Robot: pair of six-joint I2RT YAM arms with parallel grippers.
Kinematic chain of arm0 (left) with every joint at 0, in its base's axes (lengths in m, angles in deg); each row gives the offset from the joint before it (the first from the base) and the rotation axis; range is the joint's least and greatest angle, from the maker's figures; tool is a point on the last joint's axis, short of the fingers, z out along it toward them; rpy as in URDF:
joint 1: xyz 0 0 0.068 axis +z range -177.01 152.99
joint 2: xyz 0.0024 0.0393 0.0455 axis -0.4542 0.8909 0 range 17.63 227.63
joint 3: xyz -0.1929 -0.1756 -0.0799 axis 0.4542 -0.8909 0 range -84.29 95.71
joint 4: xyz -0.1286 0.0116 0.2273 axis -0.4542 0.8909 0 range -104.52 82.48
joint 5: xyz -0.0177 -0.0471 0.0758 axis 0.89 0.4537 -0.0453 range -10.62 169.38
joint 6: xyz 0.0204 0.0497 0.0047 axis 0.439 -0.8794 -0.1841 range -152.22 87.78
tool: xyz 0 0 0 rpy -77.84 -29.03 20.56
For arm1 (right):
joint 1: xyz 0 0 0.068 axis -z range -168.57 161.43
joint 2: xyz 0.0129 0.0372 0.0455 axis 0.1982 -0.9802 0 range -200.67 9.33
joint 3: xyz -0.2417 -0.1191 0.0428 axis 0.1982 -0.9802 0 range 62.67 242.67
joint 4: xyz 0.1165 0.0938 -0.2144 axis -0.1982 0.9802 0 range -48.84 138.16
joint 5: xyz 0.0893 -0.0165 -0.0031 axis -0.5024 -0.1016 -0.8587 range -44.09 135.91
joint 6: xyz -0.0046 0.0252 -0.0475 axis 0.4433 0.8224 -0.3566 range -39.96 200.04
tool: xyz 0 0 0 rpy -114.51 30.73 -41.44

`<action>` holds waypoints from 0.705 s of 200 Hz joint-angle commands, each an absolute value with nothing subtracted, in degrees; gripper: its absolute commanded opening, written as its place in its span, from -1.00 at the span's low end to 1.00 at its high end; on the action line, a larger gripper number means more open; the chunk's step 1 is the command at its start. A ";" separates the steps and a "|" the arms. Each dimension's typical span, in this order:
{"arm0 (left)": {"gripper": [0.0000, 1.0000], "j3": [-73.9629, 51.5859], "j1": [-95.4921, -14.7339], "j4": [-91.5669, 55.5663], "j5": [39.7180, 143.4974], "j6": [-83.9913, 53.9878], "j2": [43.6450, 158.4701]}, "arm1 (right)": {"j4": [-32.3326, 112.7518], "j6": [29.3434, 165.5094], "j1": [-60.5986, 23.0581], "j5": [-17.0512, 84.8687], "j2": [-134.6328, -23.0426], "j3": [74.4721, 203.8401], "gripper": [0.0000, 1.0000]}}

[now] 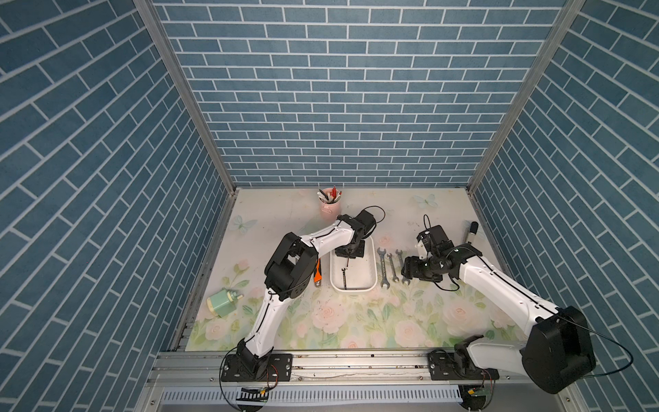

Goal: Take out the wrench from the storage box
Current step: Pick up the wrench from the storage box, then place the wrench at the center of the board.

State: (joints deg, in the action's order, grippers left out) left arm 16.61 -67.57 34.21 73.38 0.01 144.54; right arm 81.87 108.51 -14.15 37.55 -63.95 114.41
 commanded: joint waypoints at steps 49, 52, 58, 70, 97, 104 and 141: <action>-1.00 10.73 -61.01 39.89 67.39 -2.18 125.04 | 83.94 108.23 -14.22 36.14 -64.50 120.96 0.38; -1.00 9.55 -60.41 39.44 67.28 -2.30 124.33 | 84.03 108.32 -14.31 36.15 -64.57 121.20 0.38; -1.00 7.25 -58.95 38.44 67.19 -2.74 123.10 | 84.21 108.51 -14.44 36.15 -64.74 121.82 0.38; -1.00 2.31 -55.76 36.12 67.13 -3.86 121.45 | 84.40 109.21 -14.90 36.24 -65.30 123.13 0.36; -1.00 -7.64 -49.64 29.20 65.46 -6.25 119.76 | 84.89 110.51 -18.29 37.35 -67.62 126.78 0.35; -1.00 -9.52 -48.41 27.54 64.92 -6.77 119.82 | 85.11 110.83 -19.65 37.86 -68.59 127.97 0.35; -1.00 -14.18 -45.06 23.74 61.22 -8.90 121.42 | 85.28 112.31 -27.28 39.77 -76.34 134.86 0.34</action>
State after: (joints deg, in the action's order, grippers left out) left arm -13.12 -45.97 28.16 64.96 -6.35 121.55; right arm 83.71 110.22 -23.46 37.90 -71.95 130.76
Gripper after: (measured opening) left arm 0.080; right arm 0.673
